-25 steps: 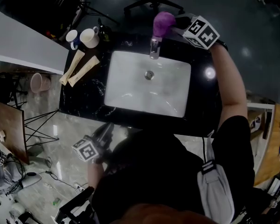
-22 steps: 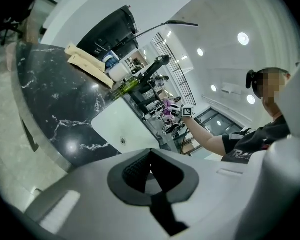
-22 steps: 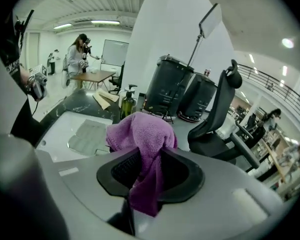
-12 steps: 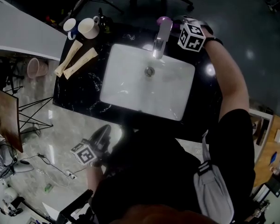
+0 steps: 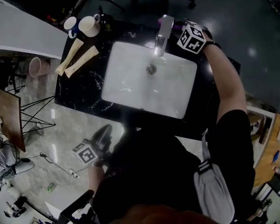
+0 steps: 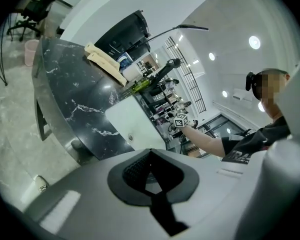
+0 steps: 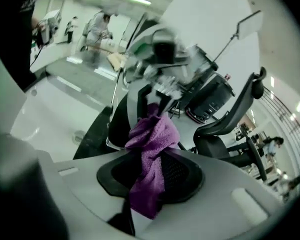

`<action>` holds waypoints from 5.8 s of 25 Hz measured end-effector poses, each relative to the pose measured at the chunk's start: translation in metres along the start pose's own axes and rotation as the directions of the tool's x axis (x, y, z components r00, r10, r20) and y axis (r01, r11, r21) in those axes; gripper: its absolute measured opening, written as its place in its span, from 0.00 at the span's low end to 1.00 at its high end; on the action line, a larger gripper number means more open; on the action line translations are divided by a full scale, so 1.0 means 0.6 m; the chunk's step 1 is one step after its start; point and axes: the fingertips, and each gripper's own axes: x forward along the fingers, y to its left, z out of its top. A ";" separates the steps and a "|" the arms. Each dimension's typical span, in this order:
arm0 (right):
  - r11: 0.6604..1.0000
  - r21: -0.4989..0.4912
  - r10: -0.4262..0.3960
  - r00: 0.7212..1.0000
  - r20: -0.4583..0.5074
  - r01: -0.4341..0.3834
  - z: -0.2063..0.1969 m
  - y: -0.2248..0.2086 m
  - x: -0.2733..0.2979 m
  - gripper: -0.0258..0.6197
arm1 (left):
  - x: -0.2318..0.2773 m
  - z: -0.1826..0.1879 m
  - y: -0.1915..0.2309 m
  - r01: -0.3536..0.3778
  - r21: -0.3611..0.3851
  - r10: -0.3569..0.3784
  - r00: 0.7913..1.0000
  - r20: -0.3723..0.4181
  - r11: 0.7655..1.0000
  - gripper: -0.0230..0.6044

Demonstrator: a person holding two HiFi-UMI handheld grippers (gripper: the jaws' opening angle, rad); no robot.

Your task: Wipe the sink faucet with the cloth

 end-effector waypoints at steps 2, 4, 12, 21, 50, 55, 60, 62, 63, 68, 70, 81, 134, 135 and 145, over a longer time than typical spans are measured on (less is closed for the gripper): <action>0.989 0.146 -0.049 0.995 0.085 0.037 0.021 -0.024 -0.048 0.22 | 0.004 0.006 -0.004 0.027 0.017 -0.027 1.000 -0.005 1.000 0.04; 0.952 0.303 -0.102 0.979 0.178 0.044 0.044 -0.046 -0.103 0.22 | 0.006 0.011 -0.008 0.056 0.032 -0.055 0.998 -0.009 0.998 0.04; 0.784 0.609 -0.122 0.933 0.338 -0.118 0.067 0.011 -0.168 0.22 | 0.007 0.024 -0.029 0.095 0.053 -0.094 0.995 -0.014 0.994 0.04; 0.702 0.711 0.043 0.999 0.017 -0.042 -0.015 0.080 -0.006 0.22 | -0.009 -0.006 -0.013 0.064 0.006 -0.064 0.998 0.020 0.998 0.04; 0.243 0.828 -0.292 0.776 0.560 -0.506 0.136 0.253 -0.143 0.22 | -0.080 0.073 0.008 0.240 0.100 -0.236 0.970 -0.049 0.966 0.04; 0.241 0.802 -0.370 0.713 0.596 -0.546 0.199 0.295 -0.237 0.22 | -0.079 0.068 0.005 0.314 0.114 -0.301 0.946 -0.117 0.942 0.04; 0.156 0.830 -0.421 0.723 0.547 -0.536 0.221 0.379 -0.322 0.22 | -0.083 0.047 -0.002 0.390 0.130 -0.359 0.909 -0.210 0.912 0.04; 0.105 0.867 -0.442 0.758 0.480 -0.487 0.206 0.430 -0.346 0.22 | -0.088 0.034 -0.004 0.415 0.131 -0.374 0.892 -0.255 0.900 0.04; 0.082 0.891 -0.450 0.781 0.434 -0.447 0.193 0.459 -0.356 0.22 | -0.090 0.026 -0.007 0.429 0.125 -0.384 0.881 -0.277 0.895 0.04; -0.059 0.984 -0.449 0.885 0.125 -0.169 0.091 0.610 -0.404 0.22 | -0.087 -0.035 0.006 0.489 0.093 -0.416 0.814 -0.406 0.867 0.04; -0.099 0.995 -0.415 0.909 -0.032 -0.010 0.041 0.662 -0.433 0.23 | -0.083 -0.068 0.006 0.507 0.079 -0.418 0.780 -0.466 0.858 0.04; -0.018 0.842 -0.217 0.820 -0.530 0.539 -0.204 0.663 -0.542 0.23 | -0.123 -0.116 -0.041 0.562 0.095 -0.455 0.747 -0.484 0.822 0.04; 0.114 0.878 -0.413 0.782 0.467 -0.464 0.377 1.027 -0.606 0.06 | -0.360 -0.370 -0.038 0.429 0.224 -0.346 0.878 -0.329 0.875 0.04; 0.115 0.883 -0.413 0.786 0.459 -0.455 0.392 1.034 -0.602 0.05 | -0.367 -0.366 -0.032 0.438 0.224 -0.351 0.872 -0.340 0.871 0.04; 0.066 0.911 -0.419 0.817 0.396 -0.408 0.506 1.129 -0.553 0.05 | -0.441 -0.340 0.031 0.505 0.213 -0.377 0.811 -0.447 0.836 0.04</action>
